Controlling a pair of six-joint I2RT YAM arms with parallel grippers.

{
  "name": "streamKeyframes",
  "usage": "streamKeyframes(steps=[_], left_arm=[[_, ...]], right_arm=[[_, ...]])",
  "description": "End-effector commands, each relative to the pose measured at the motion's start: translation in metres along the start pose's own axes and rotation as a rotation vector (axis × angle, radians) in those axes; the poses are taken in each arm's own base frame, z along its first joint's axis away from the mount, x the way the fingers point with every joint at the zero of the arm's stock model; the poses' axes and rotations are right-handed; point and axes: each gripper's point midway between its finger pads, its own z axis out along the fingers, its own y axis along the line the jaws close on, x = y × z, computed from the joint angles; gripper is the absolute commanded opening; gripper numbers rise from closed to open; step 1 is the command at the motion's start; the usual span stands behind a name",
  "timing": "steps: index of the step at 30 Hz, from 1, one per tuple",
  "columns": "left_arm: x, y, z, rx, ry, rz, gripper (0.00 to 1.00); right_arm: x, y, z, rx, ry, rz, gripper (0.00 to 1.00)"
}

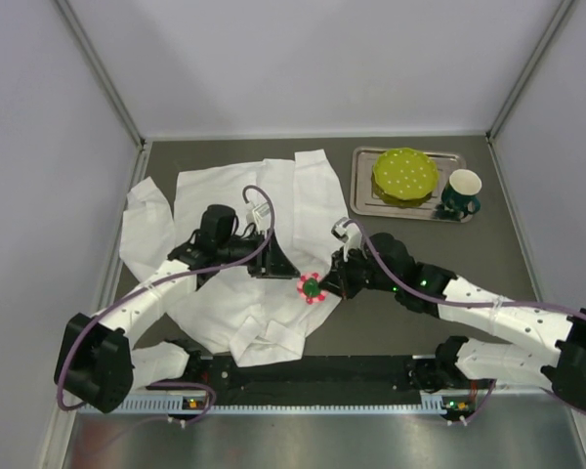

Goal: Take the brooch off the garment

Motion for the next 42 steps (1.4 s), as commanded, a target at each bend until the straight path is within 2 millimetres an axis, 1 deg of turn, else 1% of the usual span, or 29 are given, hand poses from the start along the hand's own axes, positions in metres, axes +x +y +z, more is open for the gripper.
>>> streamKeyframes(steps=[1,3,5,10,12,16,18,19,20,23,28,31,35,36,38,39,41,42], left_arm=[[0.013,-0.04,-0.01,0.221,0.075,0.109,0.54],[0.019,-0.05,-0.012,0.296,0.094,0.109,0.55],[0.023,-0.051,-0.012,0.306,0.11,0.103,0.54],[0.032,-0.039,-0.004,0.26,0.139,0.079,0.54],[0.036,-0.039,-0.002,0.263,0.152,0.068,0.54],[0.042,-0.051,-0.001,0.321,0.167,0.085,0.53],[0.042,-0.053,-0.001,0.324,0.172,0.085,0.5],[0.042,-0.053,-0.001,0.322,0.174,0.084,0.45],[0.041,-0.053,0.0,0.317,0.172,0.082,0.43],[0.04,-0.052,0.001,0.313,0.174,0.074,0.4],[0.041,-0.049,0.004,0.31,0.186,0.06,0.39],[0.038,-0.05,0.004,0.307,0.181,0.058,0.34],[0.036,-0.051,0.005,0.305,0.18,0.05,0.25],[0.036,-0.051,0.005,0.302,0.176,0.048,0.16],[0.034,-0.05,0.006,0.294,0.169,0.038,0.11],[0.033,-0.051,0.006,0.293,0.166,0.036,0.06],[0.031,-0.051,0.007,0.281,0.162,0.014,0.03],[0.029,-0.051,0.008,0.274,0.158,0.008,0.02]], right_arm=[[-0.009,0.026,-0.014,-0.15,-0.029,-0.024,0.0],[-0.008,0.028,-0.016,-0.16,-0.026,-0.022,0.0],[-0.009,0.029,-0.018,-0.161,-0.036,-0.022,0.0],[-0.013,0.032,-0.023,-0.174,-0.056,-0.024,0.0],[-0.014,0.032,-0.024,-0.174,-0.064,-0.026,0.0],[-0.016,0.032,-0.024,-0.169,-0.069,-0.026,0.0],[-0.018,0.033,-0.025,-0.172,-0.076,-0.028,0.0],[-0.019,0.033,-0.025,-0.171,-0.078,-0.03,0.0],[-0.021,0.033,-0.025,-0.171,-0.083,-0.031,0.0],[-0.023,0.033,-0.025,-0.165,-0.089,-0.031,0.0],[-0.028,0.031,-0.023,-0.15,-0.106,-0.02,0.0],[-0.032,0.03,-0.023,-0.141,-0.122,-0.015,0.0],[-0.034,0.029,-0.022,-0.133,-0.132,-0.004,0.0],[-0.035,0.029,-0.022,-0.132,-0.134,-0.003,0.0],[-0.035,0.029,-0.021,-0.129,-0.136,0.008,0.0],[-0.035,0.027,-0.02,-0.122,-0.133,0.022,0.0],[-0.034,0.022,-0.019,-0.089,-0.134,0.039,0.0],[-0.032,0.018,-0.018,-0.067,-0.131,0.052,0.07]])
